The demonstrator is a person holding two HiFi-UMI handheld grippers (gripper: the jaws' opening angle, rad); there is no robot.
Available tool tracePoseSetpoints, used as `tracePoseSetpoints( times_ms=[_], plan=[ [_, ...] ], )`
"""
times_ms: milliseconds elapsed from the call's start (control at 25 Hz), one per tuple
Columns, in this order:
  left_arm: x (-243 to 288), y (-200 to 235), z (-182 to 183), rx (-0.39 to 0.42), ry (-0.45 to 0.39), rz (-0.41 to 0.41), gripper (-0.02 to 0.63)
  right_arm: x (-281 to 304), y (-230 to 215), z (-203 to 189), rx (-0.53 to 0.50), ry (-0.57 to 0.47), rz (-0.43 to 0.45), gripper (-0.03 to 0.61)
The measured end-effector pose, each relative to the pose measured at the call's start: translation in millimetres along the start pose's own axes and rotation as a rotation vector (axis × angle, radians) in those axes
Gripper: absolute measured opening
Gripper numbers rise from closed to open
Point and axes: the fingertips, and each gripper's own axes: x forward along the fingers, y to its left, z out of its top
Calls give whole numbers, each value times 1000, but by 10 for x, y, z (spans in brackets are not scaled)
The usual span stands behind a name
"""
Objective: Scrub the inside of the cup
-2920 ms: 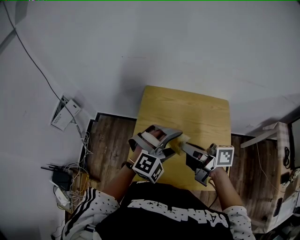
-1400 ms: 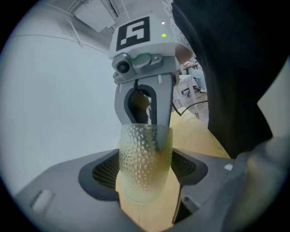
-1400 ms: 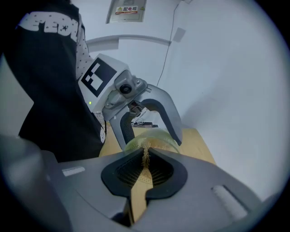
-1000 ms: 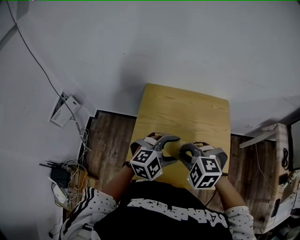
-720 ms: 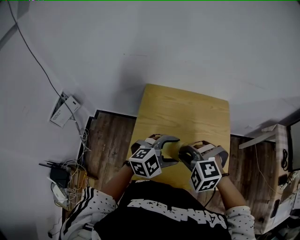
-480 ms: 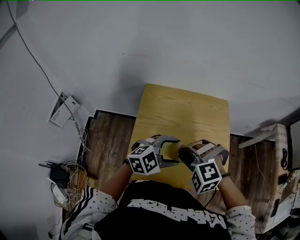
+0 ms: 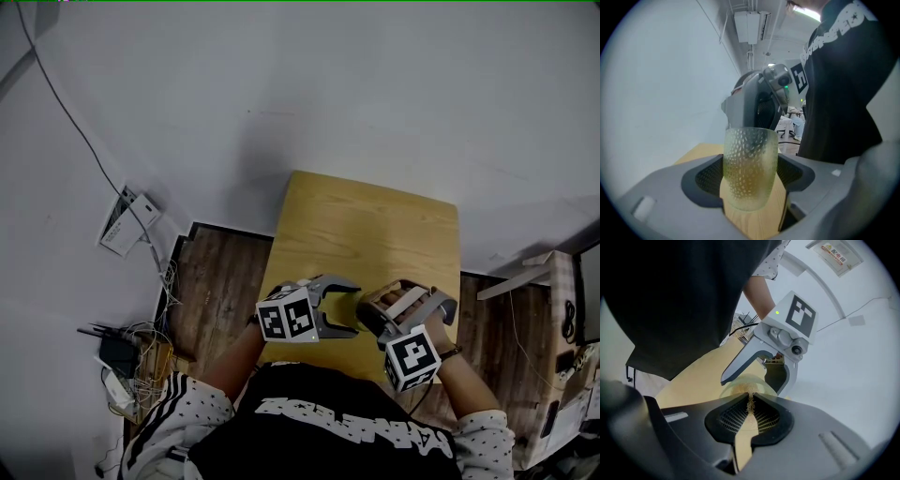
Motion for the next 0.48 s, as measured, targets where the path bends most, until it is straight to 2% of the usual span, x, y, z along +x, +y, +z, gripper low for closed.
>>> tracePoseSetpoints(
  times_ms=[240,480],
  plan=[
    [-9,16,0,-3,0,12,353,7,1,1,-39,-2,3,37],
    [-24,50,-10,70,28,78,353,14,31,47,28,-26,40,35]
  ],
)
